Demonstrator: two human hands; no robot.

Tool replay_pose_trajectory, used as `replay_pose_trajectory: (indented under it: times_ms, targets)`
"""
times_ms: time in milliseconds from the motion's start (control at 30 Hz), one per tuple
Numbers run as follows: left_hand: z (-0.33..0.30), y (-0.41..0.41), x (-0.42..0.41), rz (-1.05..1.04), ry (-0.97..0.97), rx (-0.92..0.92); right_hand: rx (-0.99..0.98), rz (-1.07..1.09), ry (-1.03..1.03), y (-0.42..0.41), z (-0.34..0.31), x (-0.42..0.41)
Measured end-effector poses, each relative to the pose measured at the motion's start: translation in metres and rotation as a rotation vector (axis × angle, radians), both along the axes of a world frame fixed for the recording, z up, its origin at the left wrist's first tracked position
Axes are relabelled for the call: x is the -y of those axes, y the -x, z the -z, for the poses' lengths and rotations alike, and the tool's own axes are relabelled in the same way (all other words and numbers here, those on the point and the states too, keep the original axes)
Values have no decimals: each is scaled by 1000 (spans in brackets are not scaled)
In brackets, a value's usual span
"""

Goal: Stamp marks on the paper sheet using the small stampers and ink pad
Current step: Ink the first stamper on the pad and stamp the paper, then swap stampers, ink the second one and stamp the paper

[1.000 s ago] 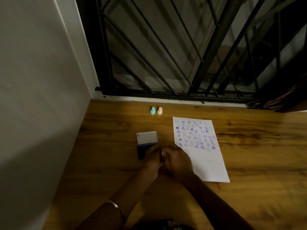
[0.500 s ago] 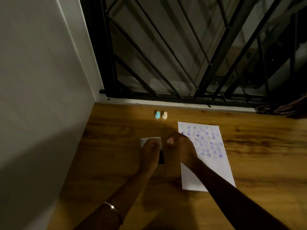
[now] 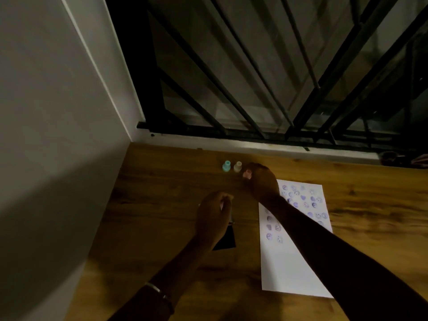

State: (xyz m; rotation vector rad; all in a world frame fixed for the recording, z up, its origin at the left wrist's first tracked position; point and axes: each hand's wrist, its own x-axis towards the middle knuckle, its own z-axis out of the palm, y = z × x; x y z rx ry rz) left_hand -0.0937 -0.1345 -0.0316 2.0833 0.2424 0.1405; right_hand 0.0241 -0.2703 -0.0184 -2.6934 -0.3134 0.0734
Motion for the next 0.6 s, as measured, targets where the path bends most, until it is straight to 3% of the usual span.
replay_pose_trajectory:
  times_ms: [600]
  targets:
    - [9, -13, 0, -15, 23, -18, 79, -1, 58, -13, 4, -11]
